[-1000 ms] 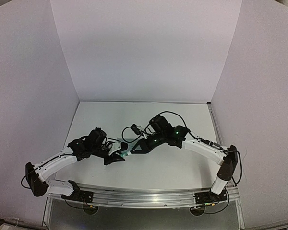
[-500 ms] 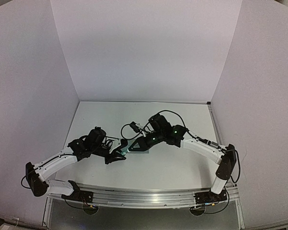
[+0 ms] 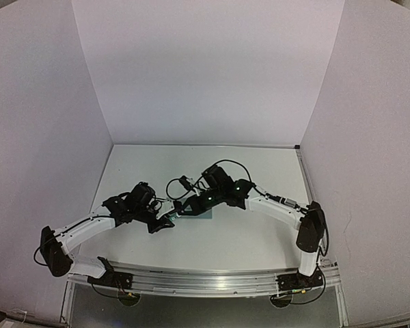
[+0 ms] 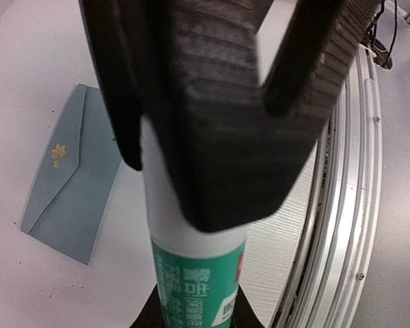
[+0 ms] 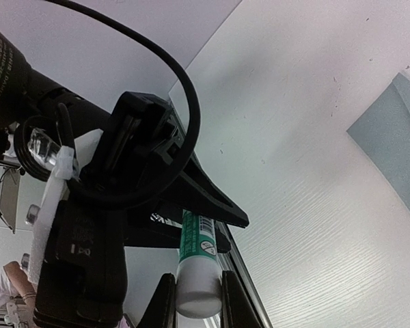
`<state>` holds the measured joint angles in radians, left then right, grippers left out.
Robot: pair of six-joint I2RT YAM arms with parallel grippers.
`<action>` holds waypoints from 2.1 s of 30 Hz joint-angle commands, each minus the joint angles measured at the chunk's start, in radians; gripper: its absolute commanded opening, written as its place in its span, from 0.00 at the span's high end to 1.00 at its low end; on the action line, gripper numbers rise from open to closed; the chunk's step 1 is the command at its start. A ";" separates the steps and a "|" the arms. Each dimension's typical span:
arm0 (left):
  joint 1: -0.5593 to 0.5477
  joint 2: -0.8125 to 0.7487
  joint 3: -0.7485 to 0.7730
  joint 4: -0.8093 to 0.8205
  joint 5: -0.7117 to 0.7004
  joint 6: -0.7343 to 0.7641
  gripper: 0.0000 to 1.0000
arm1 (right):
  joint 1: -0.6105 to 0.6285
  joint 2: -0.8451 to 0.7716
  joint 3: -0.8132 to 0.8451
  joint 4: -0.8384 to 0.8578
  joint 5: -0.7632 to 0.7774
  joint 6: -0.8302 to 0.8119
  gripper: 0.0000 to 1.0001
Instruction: Place the letter into the envelope and seal it
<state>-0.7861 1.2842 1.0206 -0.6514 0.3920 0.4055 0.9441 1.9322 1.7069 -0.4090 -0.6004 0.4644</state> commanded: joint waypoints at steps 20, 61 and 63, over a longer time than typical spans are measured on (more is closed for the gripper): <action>-0.005 -0.049 0.026 0.339 0.057 0.061 1.00 | 0.080 0.039 -0.025 0.174 0.078 0.225 0.76; -0.007 -0.117 -0.067 0.270 -0.151 -0.094 0.00 | -0.262 0.387 0.534 -0.905 0.803 0.010 1.00; -0.007 -0.117 -0.072 0.270 -0.147 -0.095 0.00 | -0.262 0.428 0.584 -0.909 0.805 0.000 1.00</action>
<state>-0.7929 1.2005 0.9586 -0.3691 0.2398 0.3239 0.6791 2.2861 2.1702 -1.1772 0.1493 0.5103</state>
